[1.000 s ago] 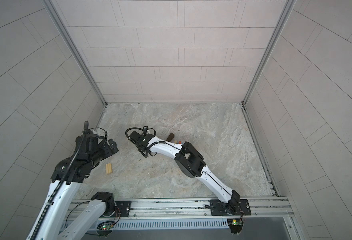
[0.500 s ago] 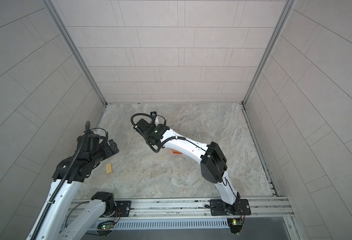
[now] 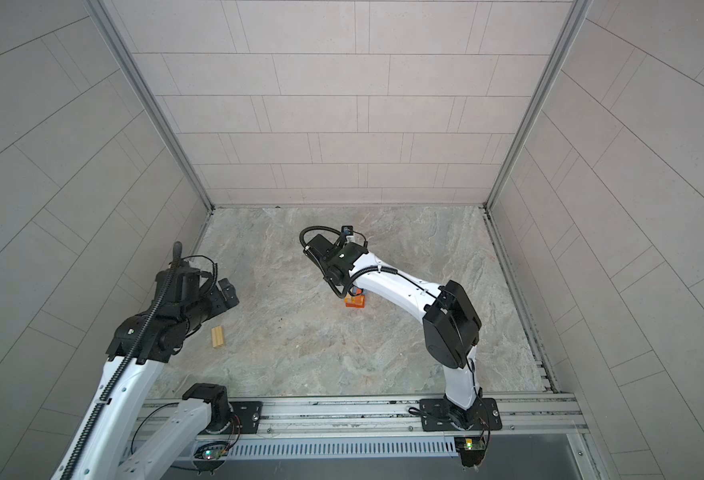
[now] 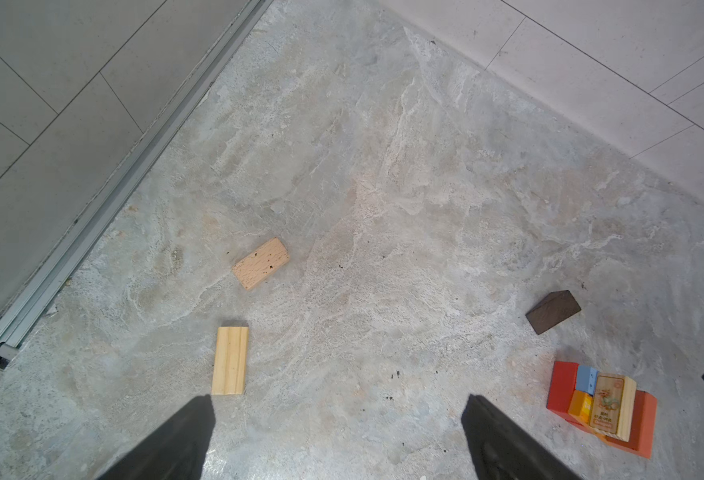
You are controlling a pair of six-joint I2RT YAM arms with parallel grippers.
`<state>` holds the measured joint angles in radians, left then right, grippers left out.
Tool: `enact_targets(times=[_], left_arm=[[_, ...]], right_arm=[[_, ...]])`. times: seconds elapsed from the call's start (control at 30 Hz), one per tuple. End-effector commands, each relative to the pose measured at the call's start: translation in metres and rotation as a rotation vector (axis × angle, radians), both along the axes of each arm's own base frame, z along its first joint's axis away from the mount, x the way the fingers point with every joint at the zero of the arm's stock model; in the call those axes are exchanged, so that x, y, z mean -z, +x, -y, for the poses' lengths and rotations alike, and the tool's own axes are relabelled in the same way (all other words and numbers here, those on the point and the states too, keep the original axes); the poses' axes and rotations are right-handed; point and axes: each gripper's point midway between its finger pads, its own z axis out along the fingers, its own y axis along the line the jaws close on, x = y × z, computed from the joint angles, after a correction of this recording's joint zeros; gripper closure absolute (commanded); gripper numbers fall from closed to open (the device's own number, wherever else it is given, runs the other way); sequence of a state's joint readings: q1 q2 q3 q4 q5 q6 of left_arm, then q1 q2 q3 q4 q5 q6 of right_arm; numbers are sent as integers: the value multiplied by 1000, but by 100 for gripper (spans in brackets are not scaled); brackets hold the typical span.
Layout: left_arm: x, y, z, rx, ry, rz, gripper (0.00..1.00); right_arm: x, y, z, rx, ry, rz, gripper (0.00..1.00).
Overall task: Build the wood block tower
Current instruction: 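Lower the lime-green block with the right gripper onto the stack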
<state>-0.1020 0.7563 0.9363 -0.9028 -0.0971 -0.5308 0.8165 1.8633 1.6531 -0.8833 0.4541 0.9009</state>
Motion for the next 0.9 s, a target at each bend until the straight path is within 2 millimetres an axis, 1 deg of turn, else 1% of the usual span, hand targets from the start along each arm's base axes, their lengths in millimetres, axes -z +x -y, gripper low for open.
enact_targets(times=[0.0, 0.23, 0.5, 0.67, 0.87], left_arm=[[2, 0, 0, 7, 1, 2, 0], [3, 1, 3, 19, -4, -3, 0], [3, 1, 5, 26, -10, -3, 0], [3, 1, 4, 24, -7, 1, 0], [3, 1, 5, 28, -9, -3, 0]], right_arm=[[-9, -9, 13, 47, 35, -5, 57], [15, -16, 12, 53, 57, -69, 56], [34, -19, 5, 61, 102, -104, 56], [40, -17, 3, 76, 148, -120, 56], [45, -16, 3, 80, 161, -133, 56]])
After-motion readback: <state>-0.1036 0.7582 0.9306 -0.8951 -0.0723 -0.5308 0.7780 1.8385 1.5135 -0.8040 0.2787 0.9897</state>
